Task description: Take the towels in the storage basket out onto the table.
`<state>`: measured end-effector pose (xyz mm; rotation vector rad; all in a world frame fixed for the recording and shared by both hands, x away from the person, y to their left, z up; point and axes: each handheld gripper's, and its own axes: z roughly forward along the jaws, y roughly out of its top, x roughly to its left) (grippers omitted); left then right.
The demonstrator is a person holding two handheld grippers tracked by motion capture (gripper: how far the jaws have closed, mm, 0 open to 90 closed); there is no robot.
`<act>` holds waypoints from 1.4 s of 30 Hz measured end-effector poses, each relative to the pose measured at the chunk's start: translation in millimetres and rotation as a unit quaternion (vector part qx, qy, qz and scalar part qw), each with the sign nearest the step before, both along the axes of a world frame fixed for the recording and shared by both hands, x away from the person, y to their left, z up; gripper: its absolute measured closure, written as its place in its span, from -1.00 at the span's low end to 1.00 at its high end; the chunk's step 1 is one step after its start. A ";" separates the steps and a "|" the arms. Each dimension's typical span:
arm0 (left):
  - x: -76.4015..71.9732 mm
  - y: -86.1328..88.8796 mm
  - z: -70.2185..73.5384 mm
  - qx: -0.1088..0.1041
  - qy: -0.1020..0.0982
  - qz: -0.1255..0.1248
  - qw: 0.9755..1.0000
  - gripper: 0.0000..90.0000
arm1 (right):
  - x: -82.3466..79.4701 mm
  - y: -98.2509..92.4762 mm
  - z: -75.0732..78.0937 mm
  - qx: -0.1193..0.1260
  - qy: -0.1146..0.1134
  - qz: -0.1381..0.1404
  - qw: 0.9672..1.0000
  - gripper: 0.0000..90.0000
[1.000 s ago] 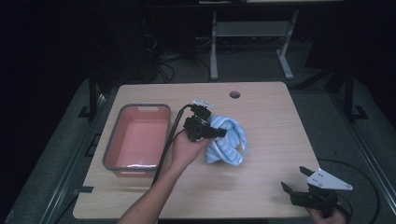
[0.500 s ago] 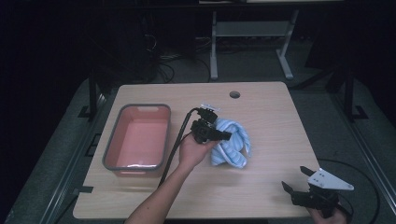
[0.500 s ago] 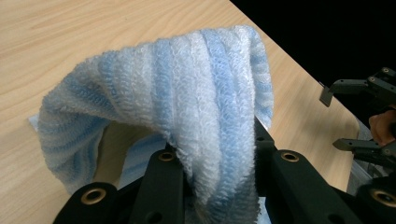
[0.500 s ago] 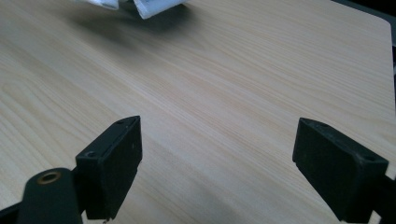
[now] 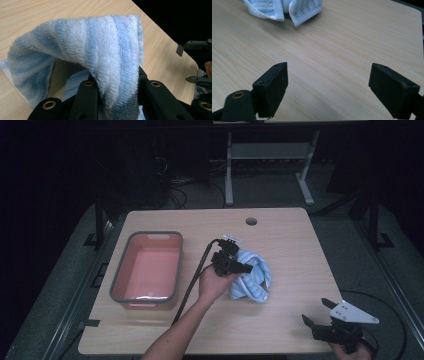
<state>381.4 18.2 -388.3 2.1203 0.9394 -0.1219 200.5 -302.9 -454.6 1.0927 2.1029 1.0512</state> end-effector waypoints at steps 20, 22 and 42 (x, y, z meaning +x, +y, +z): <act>-0.2 -19.4 -31.4 0.020 0.013 0.010 1.000 0.50 | 0.7 0.8 -0.3 -0.003 -0.002 0.002 1.000 -0.66; -0.6 -20.4 -32.9 0.024 0.013 0.009 1.000 0.45 | 0.4 0.5 -0.4 -0.002 0.003 0.000 1.000 -0.66; -21.3 13.7 -22.4 0.006 -0.007 0.029 1.000 -0.19 | 0.3 -1.0 0.2 -0.002 0.000 -0.004 1.000 -0.66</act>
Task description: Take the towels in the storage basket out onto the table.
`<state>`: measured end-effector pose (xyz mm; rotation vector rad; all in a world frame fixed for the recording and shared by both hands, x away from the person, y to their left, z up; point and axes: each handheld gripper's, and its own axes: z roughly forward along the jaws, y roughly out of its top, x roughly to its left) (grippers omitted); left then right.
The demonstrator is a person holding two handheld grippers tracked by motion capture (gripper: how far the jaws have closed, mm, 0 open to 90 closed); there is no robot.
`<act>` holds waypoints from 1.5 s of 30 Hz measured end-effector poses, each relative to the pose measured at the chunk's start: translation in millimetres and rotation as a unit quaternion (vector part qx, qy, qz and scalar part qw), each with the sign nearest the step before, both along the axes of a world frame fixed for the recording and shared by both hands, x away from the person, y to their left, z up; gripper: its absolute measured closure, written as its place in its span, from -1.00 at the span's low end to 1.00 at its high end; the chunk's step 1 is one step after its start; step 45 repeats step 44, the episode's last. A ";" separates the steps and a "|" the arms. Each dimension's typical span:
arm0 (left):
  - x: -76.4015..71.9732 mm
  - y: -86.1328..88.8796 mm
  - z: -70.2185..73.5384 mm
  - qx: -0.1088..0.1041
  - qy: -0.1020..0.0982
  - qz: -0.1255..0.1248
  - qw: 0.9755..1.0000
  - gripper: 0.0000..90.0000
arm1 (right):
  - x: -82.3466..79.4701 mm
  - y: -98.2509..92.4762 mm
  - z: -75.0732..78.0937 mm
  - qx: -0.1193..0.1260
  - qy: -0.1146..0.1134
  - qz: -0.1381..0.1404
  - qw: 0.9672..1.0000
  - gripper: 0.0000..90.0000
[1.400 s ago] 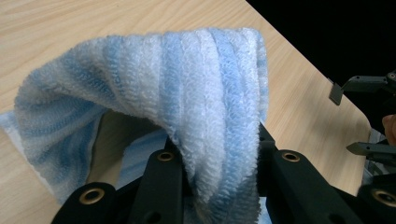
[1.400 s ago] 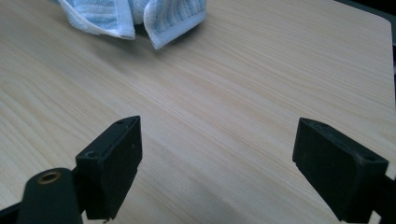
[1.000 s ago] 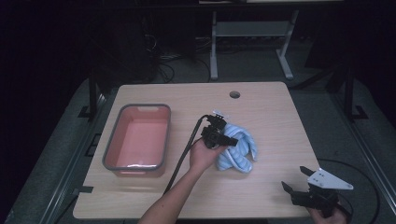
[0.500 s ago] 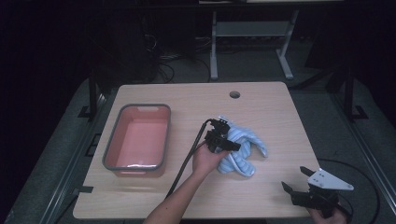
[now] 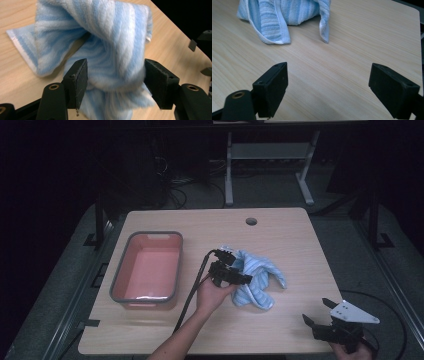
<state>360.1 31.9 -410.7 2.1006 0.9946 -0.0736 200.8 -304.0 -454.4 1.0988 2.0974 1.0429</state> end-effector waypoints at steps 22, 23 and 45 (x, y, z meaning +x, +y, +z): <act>-44.9 57.7 7.3 -0.038 -0.020 -0.012 0.999 -0.17 | 1.8 3.7 -1.6 -0.006 0.007 -0.003 1.000 -0.66; -46.6 59.2 7.0 -0.039 -0.020 -0.011 0.999 -0.17 | 1.9 3.8 -1.7 -0.007 0.007 -0.004 1.000 -0.66; -103.7 101.2 -21.3 -0.057 -0.056 -0.004 0.997 -0.26 | 0.4 5.2 -5.1 -0.014 0.012 -0.008 1.000 -0.66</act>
